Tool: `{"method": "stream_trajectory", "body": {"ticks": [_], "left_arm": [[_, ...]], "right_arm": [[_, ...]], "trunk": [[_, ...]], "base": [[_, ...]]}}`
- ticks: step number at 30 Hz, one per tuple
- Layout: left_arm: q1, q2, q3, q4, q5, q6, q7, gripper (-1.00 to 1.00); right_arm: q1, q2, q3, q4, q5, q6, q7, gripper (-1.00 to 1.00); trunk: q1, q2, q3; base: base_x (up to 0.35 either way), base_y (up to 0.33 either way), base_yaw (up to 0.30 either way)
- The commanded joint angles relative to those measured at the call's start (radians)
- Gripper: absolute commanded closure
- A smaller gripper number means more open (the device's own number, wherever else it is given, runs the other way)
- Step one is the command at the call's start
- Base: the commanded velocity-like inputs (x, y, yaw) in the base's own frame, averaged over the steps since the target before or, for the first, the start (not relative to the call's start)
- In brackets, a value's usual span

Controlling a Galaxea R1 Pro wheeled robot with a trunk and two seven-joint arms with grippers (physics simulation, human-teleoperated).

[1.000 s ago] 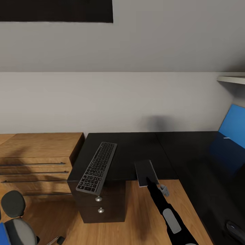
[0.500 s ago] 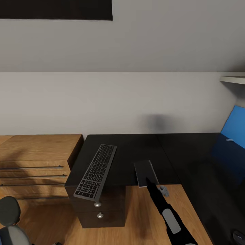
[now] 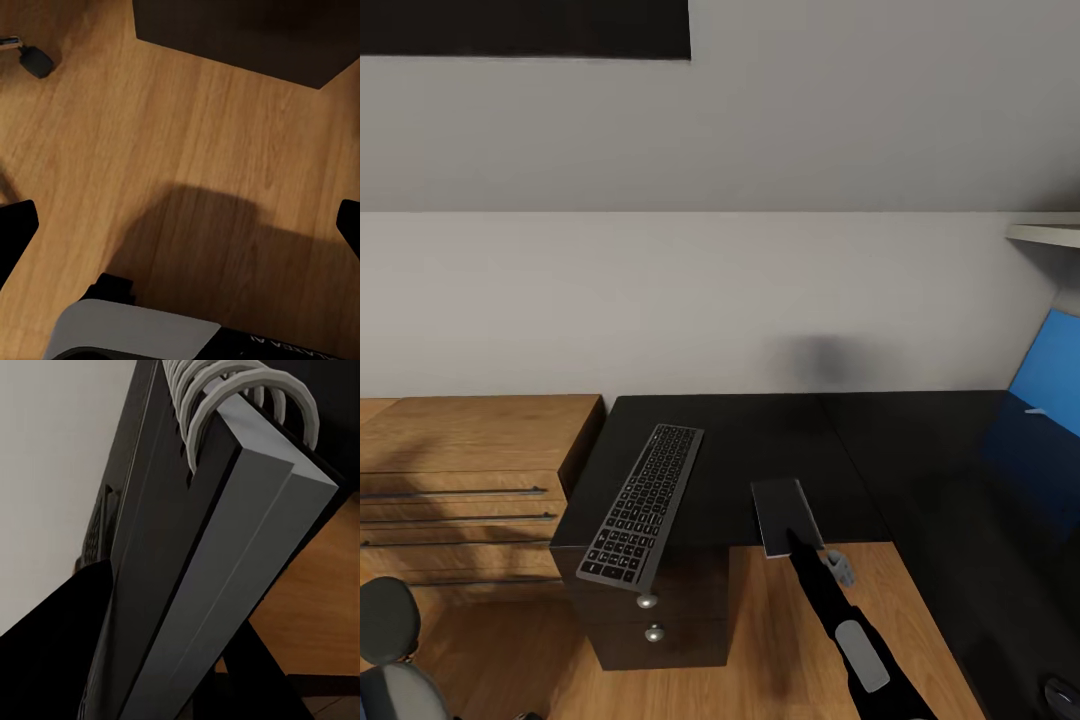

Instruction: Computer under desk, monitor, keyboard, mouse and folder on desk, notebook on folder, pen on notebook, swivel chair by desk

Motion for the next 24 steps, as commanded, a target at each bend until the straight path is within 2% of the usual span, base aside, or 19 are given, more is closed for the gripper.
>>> {"method": "stream_trajectory", "body": {"ticks": [1,17,18,24], "left_arm": [[-0.001,0.0,-0.002,0.0,0.001,-0.003,0.004,-1.0],[-0.001,0.0,-0.002,0.0,0.001,-0.003,0.005,-1.0],[-0.001,0.0,-0.002,0.0,0.001,-0.003,0.005,-1.0],[-0.001,0.0,-0.002,0.0,0.001,-0.003,0.005,-1.0]], "right_arm": [[-0.001,0.001,-0.004,0.001,-0.008,0.005,0.006,1.0],[-0.001,0.001,-0.004,0.002,-0.008,0.005,0.006,1.0],[-0.001,0.001,-0.004,0.002,-0.008,0.005,0.006,-1.0],[-0.001,0.001,-0.004,0.002,-0.008,0.005,0.006,-1.0]], "trunk": [[0.0,-0.001,-0.001],[0.0,-0.001,-0.001],[0.0,-0.001,-0.001],[0.0,-0.001,-0.001]], "base": [[0.0,0.0,0.0],[0.0,0.0,0.0],[0.0,0.0,0.0],[0.0,0.0,0.0]]}}
